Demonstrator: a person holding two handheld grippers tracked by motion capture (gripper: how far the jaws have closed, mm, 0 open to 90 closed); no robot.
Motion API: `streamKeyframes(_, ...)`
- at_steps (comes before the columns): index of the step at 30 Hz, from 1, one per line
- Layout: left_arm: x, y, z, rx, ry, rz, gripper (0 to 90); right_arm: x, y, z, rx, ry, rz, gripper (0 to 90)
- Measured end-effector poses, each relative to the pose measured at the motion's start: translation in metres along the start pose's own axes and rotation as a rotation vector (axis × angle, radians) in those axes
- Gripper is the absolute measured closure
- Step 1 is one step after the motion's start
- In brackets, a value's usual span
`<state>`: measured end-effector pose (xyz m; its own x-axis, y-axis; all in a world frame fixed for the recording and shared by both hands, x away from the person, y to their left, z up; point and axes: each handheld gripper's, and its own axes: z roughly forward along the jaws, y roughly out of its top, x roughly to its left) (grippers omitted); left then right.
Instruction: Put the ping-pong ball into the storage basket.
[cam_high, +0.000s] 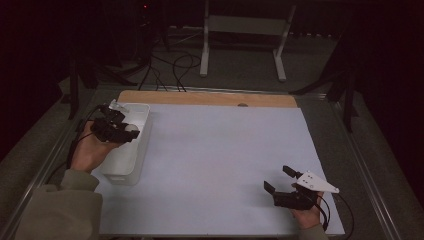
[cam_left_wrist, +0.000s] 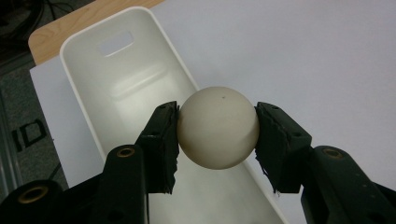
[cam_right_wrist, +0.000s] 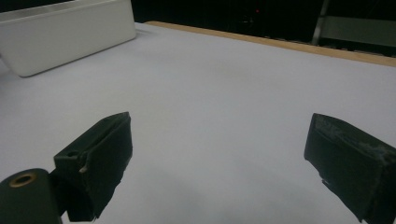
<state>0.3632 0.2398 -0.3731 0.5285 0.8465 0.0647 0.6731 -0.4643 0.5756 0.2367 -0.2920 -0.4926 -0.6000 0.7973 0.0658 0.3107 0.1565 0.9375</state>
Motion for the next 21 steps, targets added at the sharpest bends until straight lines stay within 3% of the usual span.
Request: streamKeyframes(21,0.0066,-0.0101,0.0098,0.015,0.020,-0.030,51.6,0.0001,-0.0002,0.0002,0.002,0.001,0.000,7.2)
